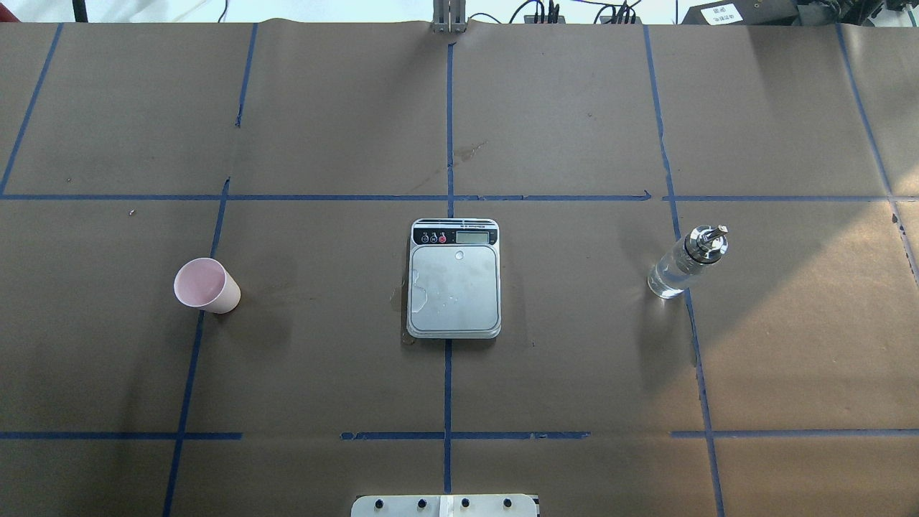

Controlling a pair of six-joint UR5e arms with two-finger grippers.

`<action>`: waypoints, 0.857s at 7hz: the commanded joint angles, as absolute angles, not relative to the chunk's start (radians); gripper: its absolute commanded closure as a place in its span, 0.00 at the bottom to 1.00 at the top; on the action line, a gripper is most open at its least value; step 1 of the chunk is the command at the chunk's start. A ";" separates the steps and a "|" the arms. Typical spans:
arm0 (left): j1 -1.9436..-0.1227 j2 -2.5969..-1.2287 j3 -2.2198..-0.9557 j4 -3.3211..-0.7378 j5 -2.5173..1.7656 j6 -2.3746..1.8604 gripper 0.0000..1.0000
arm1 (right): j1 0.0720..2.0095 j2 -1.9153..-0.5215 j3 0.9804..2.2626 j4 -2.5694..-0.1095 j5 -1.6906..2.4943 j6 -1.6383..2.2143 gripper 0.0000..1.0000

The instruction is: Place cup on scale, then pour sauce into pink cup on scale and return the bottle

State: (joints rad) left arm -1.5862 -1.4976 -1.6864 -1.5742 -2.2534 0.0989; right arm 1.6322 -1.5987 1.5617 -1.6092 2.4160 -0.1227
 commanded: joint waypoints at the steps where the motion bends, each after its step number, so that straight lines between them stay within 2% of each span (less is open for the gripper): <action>1: -1.586 -1.499 -1.716 -1.578 -2.255 0.092 0.00 | 1.632 -1.597 1.565 -1.609 2.416 -0.121 0.00; 3: -1.575 -1.532 -1.868 -1.619 -2.256 0.094 0.00 | 1.632 -1.597 1.571 -1.609 2.418 -0.120 0.00; 5: -1.464 -1.620 -1.844 -1.802 -2.307 -0.011 0.00 | 1.632 -1.597 1.588 -1.609 2.419 -0.120 0.00; 6: -1.441 -1.618 -1.850 -1.839 -2.357 -0.053 0.00 | 1.632 -1.600 1.595 -1.609 2.419 -0.118 0.00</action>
